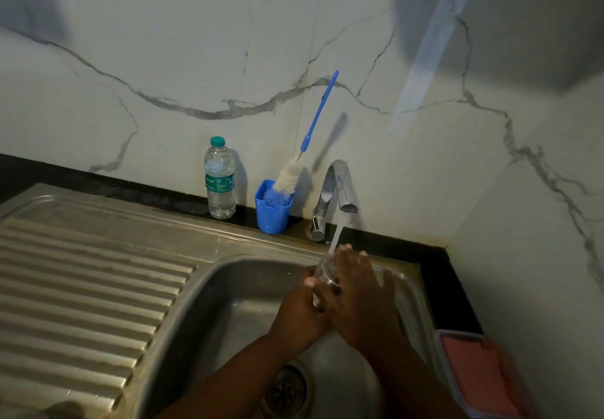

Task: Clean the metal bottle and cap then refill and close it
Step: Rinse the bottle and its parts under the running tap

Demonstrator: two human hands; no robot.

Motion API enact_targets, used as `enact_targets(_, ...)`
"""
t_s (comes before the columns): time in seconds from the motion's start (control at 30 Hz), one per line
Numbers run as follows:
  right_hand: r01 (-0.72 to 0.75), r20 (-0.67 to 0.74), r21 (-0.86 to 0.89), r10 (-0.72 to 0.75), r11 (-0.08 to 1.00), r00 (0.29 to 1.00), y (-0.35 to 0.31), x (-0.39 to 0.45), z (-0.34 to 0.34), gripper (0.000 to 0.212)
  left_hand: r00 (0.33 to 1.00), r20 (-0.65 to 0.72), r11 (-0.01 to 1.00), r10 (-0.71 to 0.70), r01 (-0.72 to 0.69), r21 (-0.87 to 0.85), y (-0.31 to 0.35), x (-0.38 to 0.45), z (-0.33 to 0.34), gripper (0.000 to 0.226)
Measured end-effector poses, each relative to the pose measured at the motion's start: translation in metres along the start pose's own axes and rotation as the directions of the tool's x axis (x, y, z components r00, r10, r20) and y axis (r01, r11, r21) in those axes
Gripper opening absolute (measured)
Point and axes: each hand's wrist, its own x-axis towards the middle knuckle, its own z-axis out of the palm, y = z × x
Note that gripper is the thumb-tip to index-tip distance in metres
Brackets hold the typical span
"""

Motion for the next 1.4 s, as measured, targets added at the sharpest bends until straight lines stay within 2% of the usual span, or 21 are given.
enact_targets(0.07, -0.077, 0.052, 0.002, 0.076, 0.997, 0.996, 0.005, -0.009, -0.002, 0.110, 0.995, -0.089, 0.998, -0.034, 0.029, -0.056, 0.003, -0.001, -0.007, 0.073)
enact_targets(0.17, -0.030, 0.066, 0.059, 0.026, 0.998, 0.997, -0.011, -0.027, -0.005, 0.106, 0.986, -0.163, 0.999, -0.025, 0.017, -0.052, 0.005, -0.004, -0.013, 0.078)
enact_targets(0.23, 0.018, 0.058, 0.063, -0.022, 0.998, 0.998, -0.021, -0.030, -0.007, 0.111, 0.991, -0.122, 0.999, -0.051, 0.050, -0.017, 0.006, -0.006, -0.013, 0.068)
enact_targets(0.3, 0.038, 0.038, 0.026, -0.039, 0.999, 0.998, -0.021, -0.027, -0.009, 0.115, 0.994, -0.054, 0.991, -0.092, 0.096, 0.095, 0.008, -0.011, -0.015, 0.058)
enact_targets(0.33, 0.021, 0.038, 0.058, -0.023, 0.998, 0.999, -0.019, -0.024, -0.011, 0.115, 0.996, -0.039, 0.988, -0.080, 0.084, 0.127, 0.009, -0.015, -0.016, 0.059)
enact_targets(0.37, -0.029, 0.040, 0.180, 0.022, 0.983, 0.999, -0.015, -0.023, -0.013, 0.111, 0.998, -0.046, 0.992, -0.053, 0.058, 0.114, 0.010, -0.020, -0.018, 0.061)
enact_targets(0.43, -0.150, 0.097, 0.528, 0.116, 0.836, 0.989, -0.013, -0.025, -0.013, 0.092, 0.995, -0.072, 0.998, -0.063, 0.064, 0.025, 0.015, -0.029, -0.024, 0.062)
enact_targets(0.47, -0.188, 0.144, 0.640, 0.124, 0.745, 0.982, -0.014, -0.028, -0.014, 0.080, 0.994, -0.087, 0.997, -0.069, 0.067, -0.026, 0.018, -0.032, -0.027, 0.066)
enact_targets(0.57, -0.231, 0.222, 0.777, 0.088, 0.585, 0.971, -0.025, -0.036, -0.015, 0.069, 0.993, -0.103, 0.996, -0.049, 0.042, -0.075, 0.028, -0.038, -0.035, 0.075)
enact_targets(0.67, -0.172, 0.094, 0.852, 0.178, 0.495, 0.979, -0.037, -0.040, -0.022, 0.058, 0.999, -0.024, 0.994, -0.029, 0.026, -0.110, 0.046, -0.042, -0.046, 0.080)
enact_targets(0.8, -0.097, -0.069, 0.819, 0.265, 0.565, 0.962, -0.055, -0.045, -0.042, 0.043, 0.998, 0.063, 1.000, 0.013, -0.011, -0.024, 0.070, -0.047, -0.072, 0.103)
enact_targets(0.9, -0.047, -0.182, 0.747, 0.272, 0.663, 0.945, -0.071, -0.050, -0.066, 0.044, 0.997, 0.032, 0.989, -0.070, 0.065, 0.134, 0.077, -0.055, -0.108, 0.122)
enact_targets(1.03, -0.026, -0.241, 0.667, 0.248, 0.745, 0.938, -0.094, -0.047, -0.090, 0.049, 0.995, -0.004, 0.950, -0.098, 0.095, 0.299, 0.066, -0.077, -0.163, 0.116)
enact_targets(1.17, 0.024, -0.332, 0.657, 0.262, 0.753, 0.906, -0.133, -0.038, -0.102, 0.056, 0.991, -0.092, 0.951, -0.102, 0.124, 0.285, 0.058, -0.101, -0.219, 0.104)
enact_targets(1.3, 0.122, -0.303, 0.578, 0.073, 0.807, 0.950, -0.189, -0.039, -0.102, 0.053, 0.979, -0.165, 0.952, -0.120, 0.160, 0.260, 0.060, -0.131, -0.277, 0.092)
enact_targets(1.4, 0.238, -0.284, 0.657, -0.057, 0.716, 0.957, -0.249, -0.042, -0.102, 0.048, 0.974, -0.191, 0.955, -0.121, 0.167, 0.245, 0.064, -0.163, -0.326, 0.091)
